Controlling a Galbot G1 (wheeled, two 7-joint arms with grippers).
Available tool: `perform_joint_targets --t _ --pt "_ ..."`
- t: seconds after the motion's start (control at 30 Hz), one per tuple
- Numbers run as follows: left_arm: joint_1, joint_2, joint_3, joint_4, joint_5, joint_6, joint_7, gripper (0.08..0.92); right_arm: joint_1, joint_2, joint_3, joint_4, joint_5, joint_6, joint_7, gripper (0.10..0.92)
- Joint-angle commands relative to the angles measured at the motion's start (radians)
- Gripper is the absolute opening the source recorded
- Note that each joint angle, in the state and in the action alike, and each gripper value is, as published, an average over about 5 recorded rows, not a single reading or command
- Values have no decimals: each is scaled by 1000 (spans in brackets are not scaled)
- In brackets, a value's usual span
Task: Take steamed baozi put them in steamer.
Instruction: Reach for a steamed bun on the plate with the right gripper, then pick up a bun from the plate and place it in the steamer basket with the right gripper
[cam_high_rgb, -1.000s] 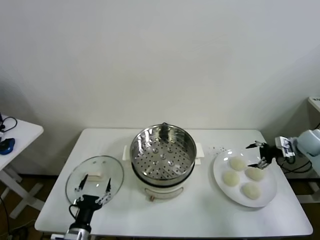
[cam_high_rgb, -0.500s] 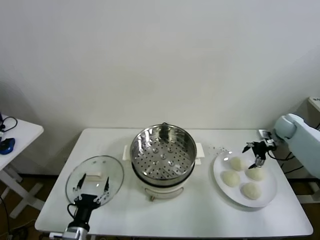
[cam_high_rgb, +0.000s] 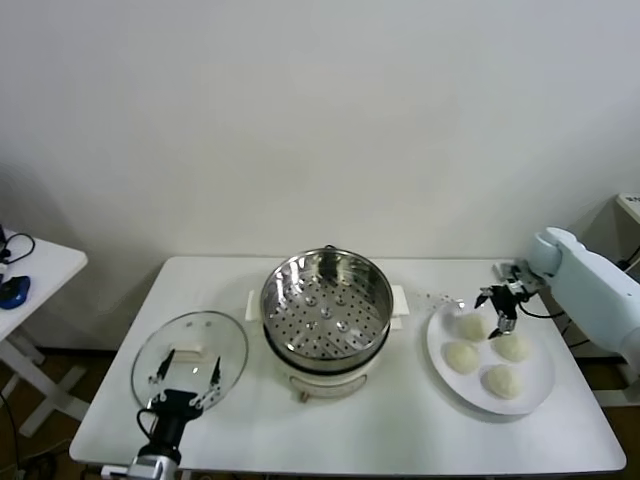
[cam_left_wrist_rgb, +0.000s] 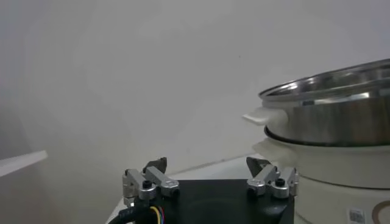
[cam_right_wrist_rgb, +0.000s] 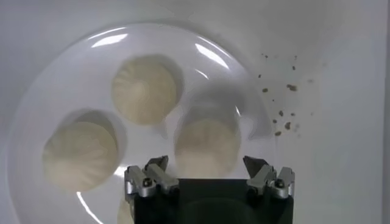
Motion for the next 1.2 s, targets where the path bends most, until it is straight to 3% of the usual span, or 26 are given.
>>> perform_joint_targets --t 0.03,0.43,0.87,1.2 --pt "1 -1 -3 3 0 -3 2 823 -19 33 32 -37 -52 8 22 823" --pt "5 -2 -5 8 -1 -8 -1 823 -33 52 65 -56 -86 12 13 820" --pt "7 -3 -5 11 0 -9 -2 823 -38 54 88 -56 -87 23 14 720" --pt "9 -2 -7 12 0 -8 -3 823 41 4 9 73 -25 29 2 717"
